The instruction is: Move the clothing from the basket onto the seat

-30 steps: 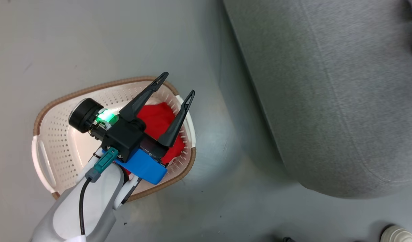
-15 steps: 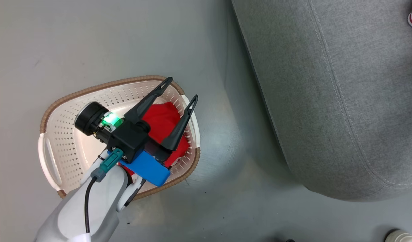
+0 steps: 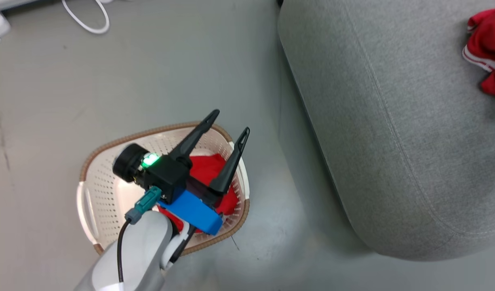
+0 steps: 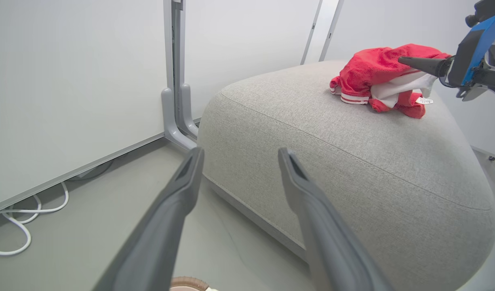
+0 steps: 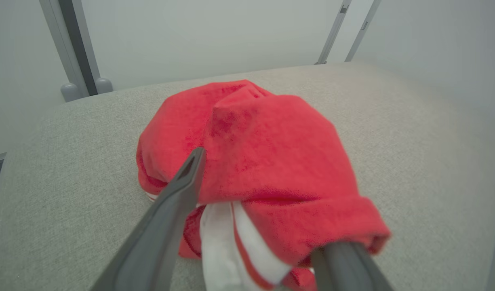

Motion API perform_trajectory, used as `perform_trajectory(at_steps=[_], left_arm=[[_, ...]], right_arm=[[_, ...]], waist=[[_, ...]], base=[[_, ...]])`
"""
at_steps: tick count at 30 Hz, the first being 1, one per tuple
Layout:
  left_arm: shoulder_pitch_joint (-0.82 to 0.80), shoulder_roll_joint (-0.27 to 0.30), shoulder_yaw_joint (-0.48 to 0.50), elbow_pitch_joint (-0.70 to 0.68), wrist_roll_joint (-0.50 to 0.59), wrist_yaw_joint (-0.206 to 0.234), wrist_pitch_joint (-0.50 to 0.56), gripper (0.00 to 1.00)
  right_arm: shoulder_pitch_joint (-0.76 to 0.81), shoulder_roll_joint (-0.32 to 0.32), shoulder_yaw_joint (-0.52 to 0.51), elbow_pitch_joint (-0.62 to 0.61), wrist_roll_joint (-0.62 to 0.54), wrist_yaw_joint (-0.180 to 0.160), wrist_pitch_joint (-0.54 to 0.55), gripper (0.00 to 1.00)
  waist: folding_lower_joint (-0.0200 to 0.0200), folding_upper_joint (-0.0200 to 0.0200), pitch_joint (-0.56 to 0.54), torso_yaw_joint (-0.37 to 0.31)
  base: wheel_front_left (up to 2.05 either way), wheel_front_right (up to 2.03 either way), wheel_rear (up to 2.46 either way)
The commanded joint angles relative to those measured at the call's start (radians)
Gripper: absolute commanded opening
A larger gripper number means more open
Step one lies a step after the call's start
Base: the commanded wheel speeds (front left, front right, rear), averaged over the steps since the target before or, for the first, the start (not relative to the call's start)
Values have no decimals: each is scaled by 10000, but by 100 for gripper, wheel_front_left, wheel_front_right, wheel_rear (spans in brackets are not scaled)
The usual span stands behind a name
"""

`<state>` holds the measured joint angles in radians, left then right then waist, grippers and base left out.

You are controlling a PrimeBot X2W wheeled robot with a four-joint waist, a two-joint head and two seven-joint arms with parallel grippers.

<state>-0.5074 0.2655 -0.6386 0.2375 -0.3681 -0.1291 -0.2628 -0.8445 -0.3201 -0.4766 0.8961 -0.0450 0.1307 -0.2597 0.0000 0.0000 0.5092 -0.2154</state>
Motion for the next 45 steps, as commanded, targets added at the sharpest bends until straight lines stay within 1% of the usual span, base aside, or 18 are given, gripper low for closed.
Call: perform_trajectory(at_steps=[1, 7, 12, 17, 20, 23, 29, 32, 37, 45], left_arm=[[254, -130, 67, 95, -97, -20, -31, 100], [1125, -554, 483, 286, -267, -20, -31, 100], [1964, -763, 945, 376, -317, -20, -31, 100], [2791, -963, 1548, 410, -273, -20, -29, 100], [3220, -1003, 1935, 423, -191, -20, -29, 100], [3540, -1044, 2305, 425, -124, -20, -29, 100], [3984, -1109, 2916, 435, 23, -20, -31, 100], [4156, -1154, 3249, 467, 76, -20, -31, 100], [4412, -1136, 3704, 595, 168, -20, -30, 100], [4694, -1212, 4609, 793, 338, -20, -30, 100]], right_arm=[[417, -22, 80, -29, -105, 1, -46, 100], [1726, 322, 385, -406, -56, 1, -26, 100], [3066, 727, 807, -1219, -258, 1, 14, 100], [4619, 1556, 1217, -2953, -544, 1, 114, 100], [5461, 2034, 1534, -4081, -439, 1, 348, 100], [6194, 2343, 1932, -5114, -235, 1, 644, 100], [7501, 2637, 2678, -6714, 64, 1, 992, 100], [8010, 2685, 3132, -7146, 272, 1, 1126, 100], [8466, 2697, 3701, -7348, 648, 1, 1239, 100], [8588, 2700, 4042, -7516, 866, 1, 1198, 100]], waist=[[0, 0, -769, 238], [0, 0, -2107, 479], [0, 0, -3087, 687], [0, 0, -3816, 979], [0, 0, -4102, 1127], [0, 0, -4310, 1300], [0, 0, -4646, 1763], [0, 0, -4797, 1998], [0, 0, -5012, 2264], [0, 0, -5146, 2525]], base=[[0, 0, 0], [0, 0, 0], [0, 0, 0], [0, 0, 0], [0, 0, 0], [0, 0, 0], [0, 0, 0], [0, 0, 0], [0, 0, 0], [0, 0, 0]])
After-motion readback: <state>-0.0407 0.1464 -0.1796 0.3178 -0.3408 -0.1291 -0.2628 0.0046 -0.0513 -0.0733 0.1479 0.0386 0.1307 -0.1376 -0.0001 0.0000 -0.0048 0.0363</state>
